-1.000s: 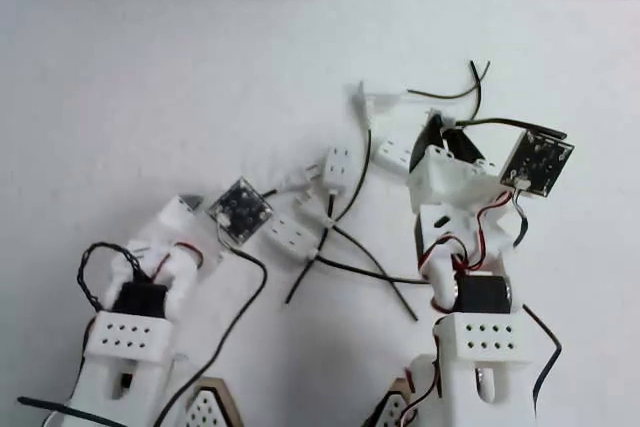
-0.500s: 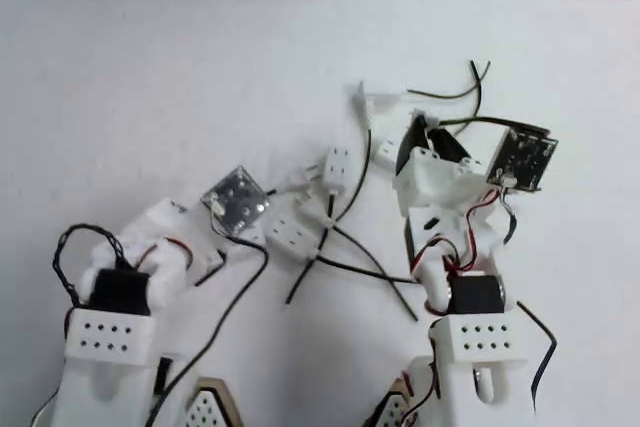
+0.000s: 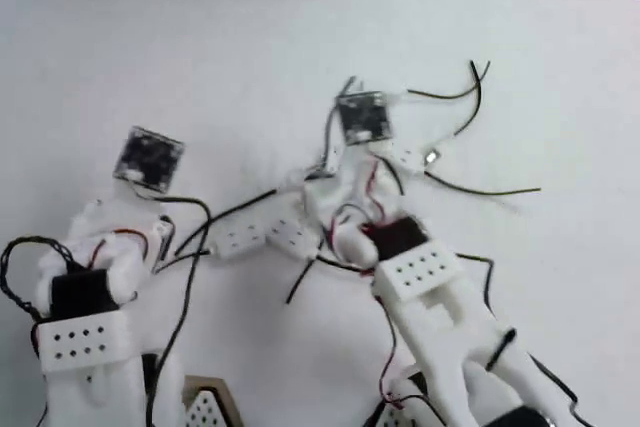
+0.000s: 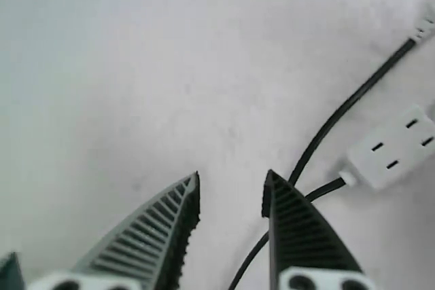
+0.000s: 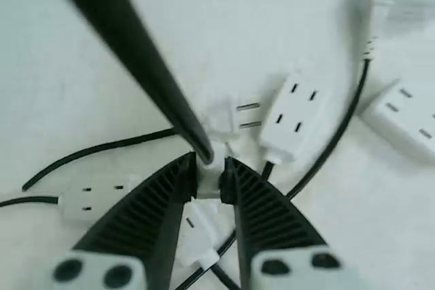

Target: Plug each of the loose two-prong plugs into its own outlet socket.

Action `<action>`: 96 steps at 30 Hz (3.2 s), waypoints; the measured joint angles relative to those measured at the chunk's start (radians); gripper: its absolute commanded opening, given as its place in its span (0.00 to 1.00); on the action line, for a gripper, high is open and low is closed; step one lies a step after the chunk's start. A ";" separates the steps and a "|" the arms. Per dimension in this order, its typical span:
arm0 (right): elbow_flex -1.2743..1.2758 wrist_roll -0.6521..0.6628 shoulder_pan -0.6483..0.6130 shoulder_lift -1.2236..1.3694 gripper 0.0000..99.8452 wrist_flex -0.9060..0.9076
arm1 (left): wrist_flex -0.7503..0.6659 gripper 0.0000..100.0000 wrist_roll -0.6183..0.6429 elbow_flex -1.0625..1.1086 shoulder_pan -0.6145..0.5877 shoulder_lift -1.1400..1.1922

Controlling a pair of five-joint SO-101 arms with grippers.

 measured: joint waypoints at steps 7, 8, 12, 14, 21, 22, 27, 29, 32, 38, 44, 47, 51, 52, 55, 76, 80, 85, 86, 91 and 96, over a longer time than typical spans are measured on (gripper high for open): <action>-0.080 0.000 -0.180 0.167 0.02 0.009 | -0.083 0.16 0.143 0.181 -0.068 0.000; -0.091 0.000 -0.193 0.190 0.02 0.009 | -0.110 0.16 0.147 0.209 -0.069 0.000; -0.123 0.000 -0.226 0.284 0.02 -0.020 | -0.186 0.16 0.149 0.272 -0.069 0.000; -0.123 0.000 -0.227 0.318 0.02 -0.055 | -0.198 0.16 0.149 0.273 -0.069 0.000; -0.124 0.000 -0.229 0.331 0.02 -0.071 | -0.203 0.16 0.149 0.281 -0.069 0.000; -0.124 0.000 -0.232 0.331 0.02 -0.071 | -0.203 0.16 0.149 0.281 -0.069 0.000; -0.124 0.000 -0.265 0.334 0.02 -0.058 | -0.203 0.16 0.149 0.281 -0.069 0.000; -0.126 0.000 -0.273 0.342 0.02 -0.058 | -0.203 0.16 0.149 0.281 -0.069 0.000; -0.123 0.000 -0.273 0.342 0.02 -0.069 | -0.203 0.16 0.149 0.281 -0.069 0.000; -0.094 0.000 -0.275 0.339 0.02 -0.078 | -0.203 0.16 0.149 0.281 -0.069 0.000; -0.058 0.000 -0.331 0.327 0.02 -0.080 | -0.203 0.16 0.149 0.281 -0.069 0.000; -0.054 0.000 -0.344 0.327 0.02 -0.080 | -0.203 0.16 0.149 0.281 -0.069 0.000; -0.044 0.000 -0.353 0.327 0.02 -0.080 | -0.203 0.16 0.149 0.281 -0.069 0.000; -0.044 0.000 -0.356 0.331 0.02 -0.075 | -0.203 0.16 0.149 0.281 -0.069 0.000; -0.046 0.000 -0.374 0.361 0.02 -0.057 | -0.203 0.16 0.149 0.281 -0.069 0.000; -0.095 0.124 -0.428 0.419 0.02 0.038 | -0.264 0.16 0.157 0.290 -0.227 0.000; -0.095 0.130 -0.445 0.419 0.02 0.046 | -0.270 0.16 0.158 0.290 -0.252 0.000; -0.091 0.133 -0.445 0.419 0.02 0.046 | -0.270 0.16 0.158 0.290 -0.259 0.000; -0.087 0.135 -0.445 0.419 0.02 0.046 | -0.270 0.16 0.158 0.290 -0.259 0.000; -0.086 0.137 -0.446 0.416 0.02 0.081 | -0.270 0.16 0.158 0.290 -0.259 0.000; -0.097 0.137 -0.448 0.416 0.02 0.094 | -0.270 0.16 0.158 0.290 -0.259 0.000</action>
